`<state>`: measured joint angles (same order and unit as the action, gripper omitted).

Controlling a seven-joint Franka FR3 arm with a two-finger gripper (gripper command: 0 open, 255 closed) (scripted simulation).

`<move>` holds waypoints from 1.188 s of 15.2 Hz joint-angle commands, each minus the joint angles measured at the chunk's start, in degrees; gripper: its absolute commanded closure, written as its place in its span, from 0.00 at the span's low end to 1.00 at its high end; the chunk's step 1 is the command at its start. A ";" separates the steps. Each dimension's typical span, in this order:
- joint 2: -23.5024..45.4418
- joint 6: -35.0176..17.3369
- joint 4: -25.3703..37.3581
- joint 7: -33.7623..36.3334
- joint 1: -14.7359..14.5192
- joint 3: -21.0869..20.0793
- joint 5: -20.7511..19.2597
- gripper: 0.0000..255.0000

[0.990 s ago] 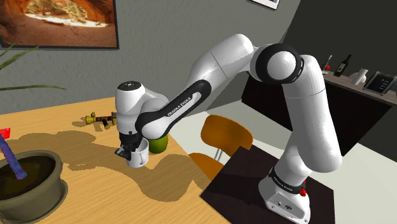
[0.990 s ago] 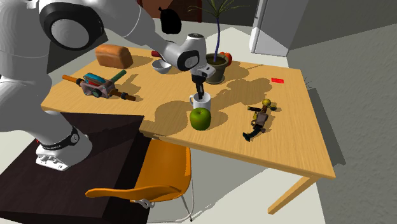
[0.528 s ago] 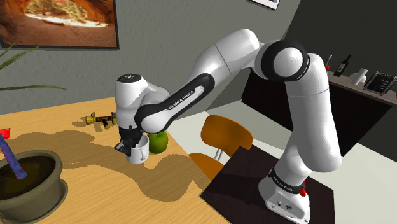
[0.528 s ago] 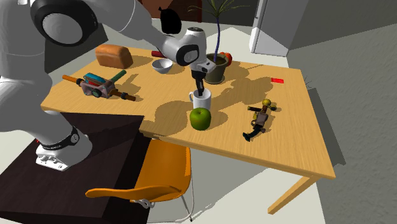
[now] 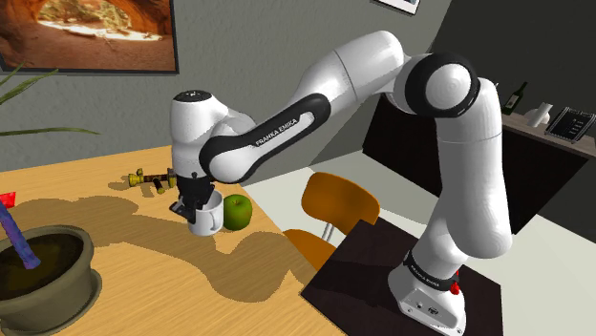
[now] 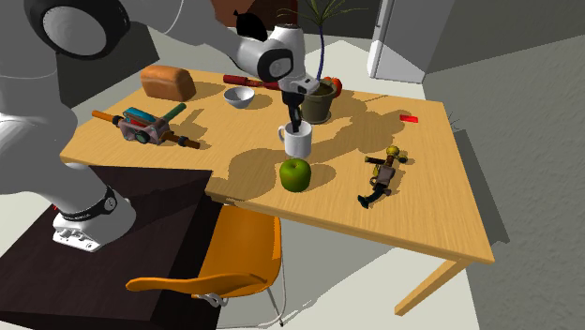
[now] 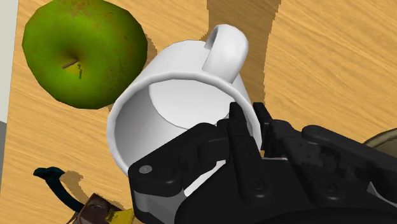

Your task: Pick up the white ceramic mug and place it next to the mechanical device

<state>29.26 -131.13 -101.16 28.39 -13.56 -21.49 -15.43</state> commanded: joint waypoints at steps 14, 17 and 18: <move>-5.61 8.92 3.70 -2.05 0.98 -1.71 3.07 1.00; -6.49 10.84 4.82 -2.41 1.09 -1.95 3.58 1.00; -6.76 11.49 5.22 -2.53 1.12 -2.03 3.74 1.00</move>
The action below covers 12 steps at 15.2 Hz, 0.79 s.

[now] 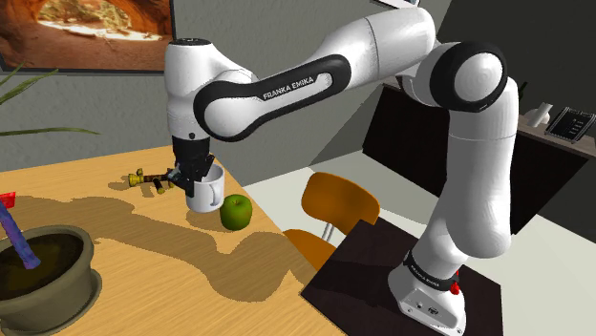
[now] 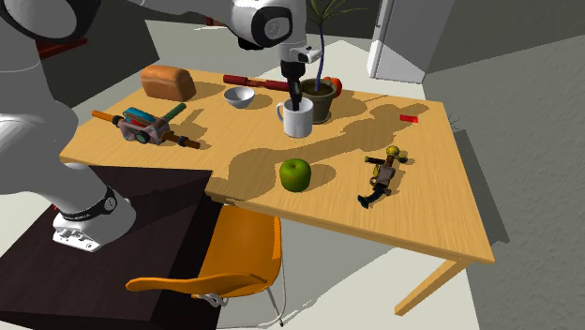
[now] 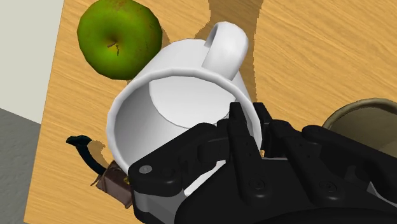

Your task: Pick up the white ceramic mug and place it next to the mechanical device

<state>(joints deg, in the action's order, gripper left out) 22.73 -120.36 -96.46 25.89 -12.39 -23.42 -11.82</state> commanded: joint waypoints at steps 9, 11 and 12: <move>-2.17 6.79 4.82 -0.93 0.06 -0.61 1.31 1.00; -4.35 6.07 2.05 -0.55 0.23 -1.03 2.01 1.00; -6.41 5.17 -0.78 -0.16 0.36 -1.44 2.70 1.00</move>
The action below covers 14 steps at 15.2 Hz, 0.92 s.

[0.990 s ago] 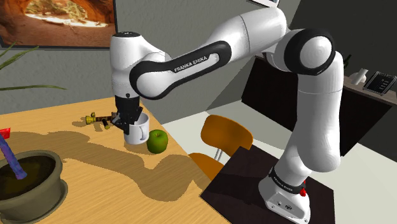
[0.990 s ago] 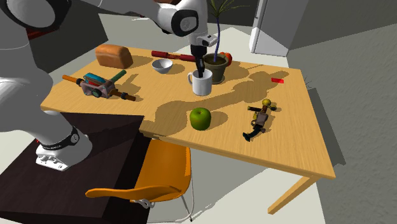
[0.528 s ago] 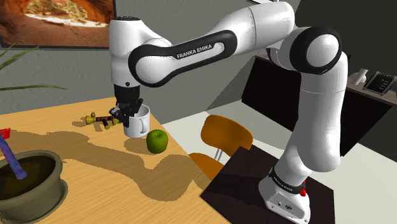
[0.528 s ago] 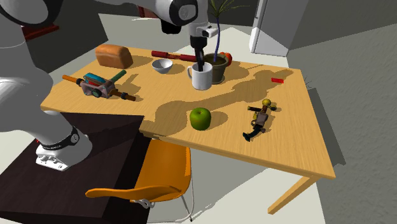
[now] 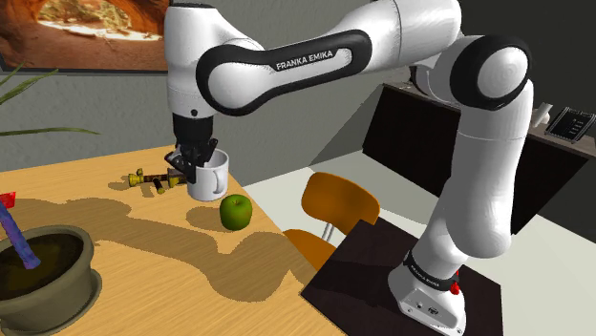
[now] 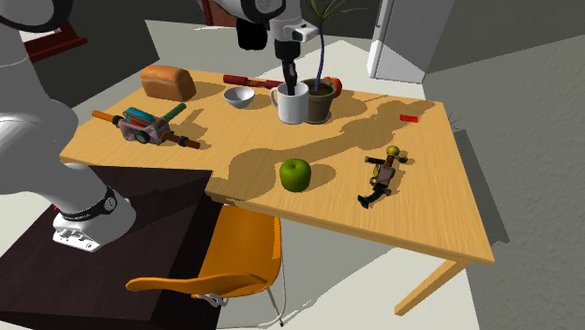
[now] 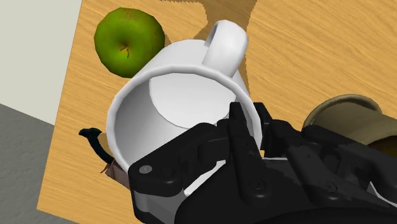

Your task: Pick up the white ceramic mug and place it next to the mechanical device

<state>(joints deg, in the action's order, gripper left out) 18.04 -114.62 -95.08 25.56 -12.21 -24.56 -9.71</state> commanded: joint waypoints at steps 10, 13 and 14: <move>-20.85 -6.07 -24.92 3.02 -1.19 -4.10 9.16 1.00; -26.24 -6.58 -30.20 3.83 -2.66 -5.07 12.17 1.00; -28.01 -6.64 -31.83 4.14 -3.25 -5.40 13.19 1.00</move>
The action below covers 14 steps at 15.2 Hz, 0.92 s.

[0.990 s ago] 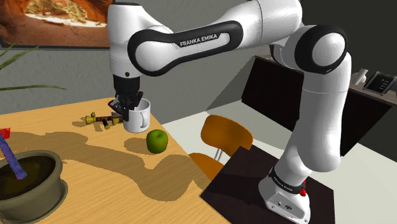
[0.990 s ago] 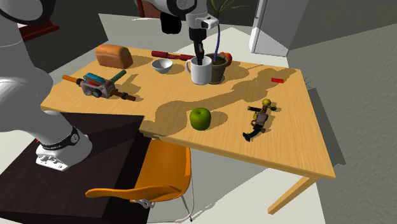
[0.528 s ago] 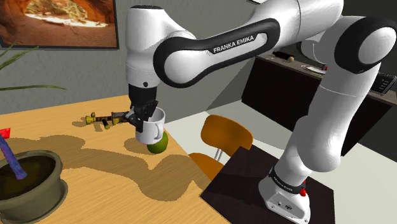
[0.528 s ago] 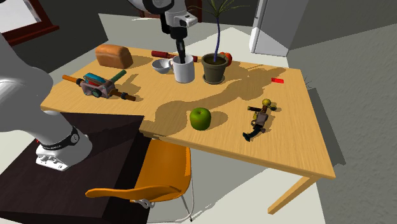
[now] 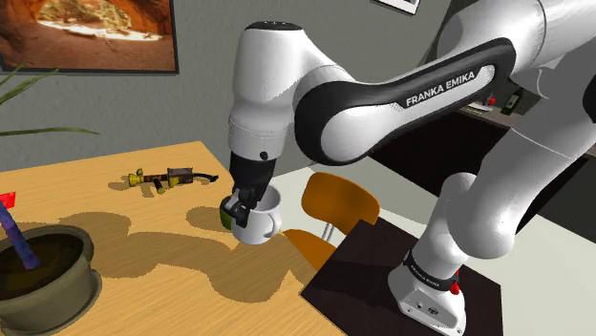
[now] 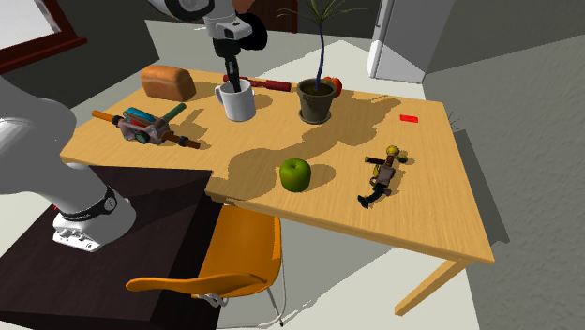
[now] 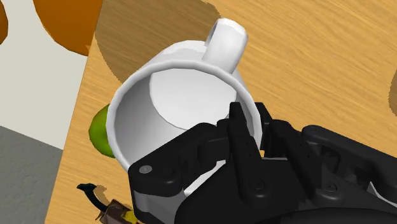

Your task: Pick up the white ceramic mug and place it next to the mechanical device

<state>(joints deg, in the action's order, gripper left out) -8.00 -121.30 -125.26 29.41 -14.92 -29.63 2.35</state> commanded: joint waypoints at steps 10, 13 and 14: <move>-18.27 2.11 -14.25 5.28 -8.91 -3.79 11.01 1.00; -22.51 3.47 -16.73 7.65 -11.98 -5.14 13.76 1.00; -23.83 3.97 -17.42 8.54 -13.04 -5.63 14.65 1.00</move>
<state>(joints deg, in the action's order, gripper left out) -30.19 -117.56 -141.41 37.10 -26.77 -34.79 15.88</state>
